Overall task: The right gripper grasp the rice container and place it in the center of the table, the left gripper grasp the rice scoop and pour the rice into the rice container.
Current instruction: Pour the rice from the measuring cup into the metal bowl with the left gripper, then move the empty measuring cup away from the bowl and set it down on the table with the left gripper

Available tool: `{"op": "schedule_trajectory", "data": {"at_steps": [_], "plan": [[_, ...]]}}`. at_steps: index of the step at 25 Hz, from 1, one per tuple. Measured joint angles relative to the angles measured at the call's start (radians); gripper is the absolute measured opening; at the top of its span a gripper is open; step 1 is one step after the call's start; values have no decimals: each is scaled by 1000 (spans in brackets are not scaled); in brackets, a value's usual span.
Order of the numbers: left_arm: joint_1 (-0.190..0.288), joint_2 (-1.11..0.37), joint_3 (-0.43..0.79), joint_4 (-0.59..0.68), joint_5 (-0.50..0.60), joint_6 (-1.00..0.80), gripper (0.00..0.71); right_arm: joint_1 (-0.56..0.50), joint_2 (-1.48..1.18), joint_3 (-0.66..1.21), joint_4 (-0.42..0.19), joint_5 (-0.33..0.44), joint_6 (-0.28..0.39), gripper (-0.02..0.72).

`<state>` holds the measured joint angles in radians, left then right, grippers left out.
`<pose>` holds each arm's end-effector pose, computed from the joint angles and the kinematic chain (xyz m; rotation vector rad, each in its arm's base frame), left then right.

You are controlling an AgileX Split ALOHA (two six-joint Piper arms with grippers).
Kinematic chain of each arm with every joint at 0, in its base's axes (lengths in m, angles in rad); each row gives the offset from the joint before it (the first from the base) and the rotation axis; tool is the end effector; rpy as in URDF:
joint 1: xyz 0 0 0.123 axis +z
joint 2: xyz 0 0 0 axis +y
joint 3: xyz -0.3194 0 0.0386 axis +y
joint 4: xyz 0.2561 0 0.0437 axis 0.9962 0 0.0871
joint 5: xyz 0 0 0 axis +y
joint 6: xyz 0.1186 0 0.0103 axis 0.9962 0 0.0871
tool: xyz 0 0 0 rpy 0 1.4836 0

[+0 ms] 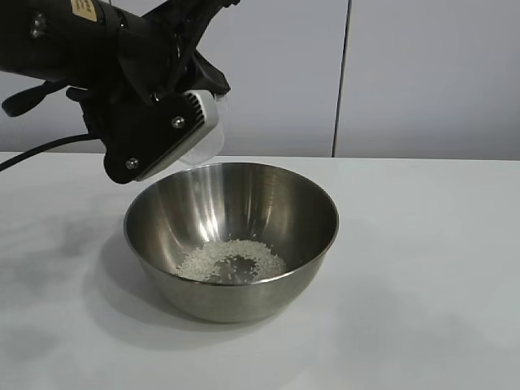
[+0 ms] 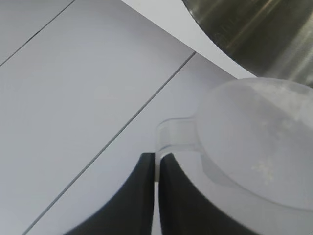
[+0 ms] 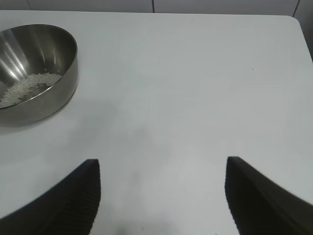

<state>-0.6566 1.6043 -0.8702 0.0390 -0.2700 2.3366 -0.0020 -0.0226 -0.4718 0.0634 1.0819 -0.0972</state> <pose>0.2997 -0.2325 0.2579 2.1187 0.1100 1.0842 -0.0112 0.0067 0.2574 -0.1020 2.0669 0.0153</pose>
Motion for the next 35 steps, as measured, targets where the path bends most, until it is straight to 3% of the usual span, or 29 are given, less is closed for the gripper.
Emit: {"op": "schedule_trajectory", "data": {"at_steps": [4,10,16,19,27,35], "plan": [[-1,0,0,-95,-86,-25,9,0,0,0,0,0,0,494],[-34,1,0,-485,-439,-335,9,0,0,0,0,0,0,494],[-35,-11,0,-790,-512,-685,9,0,0,0,0,0,0,494],[-14,-15,0,-889,-519,-871,9,0,0,0,0,0,0,494],[4,-15,0,-940,-522,-1135,9,0,0,0,0,0,0,494],[4,-16,0,-933,-518,-1206,9,0,0,0,0,0,0,494]]}}
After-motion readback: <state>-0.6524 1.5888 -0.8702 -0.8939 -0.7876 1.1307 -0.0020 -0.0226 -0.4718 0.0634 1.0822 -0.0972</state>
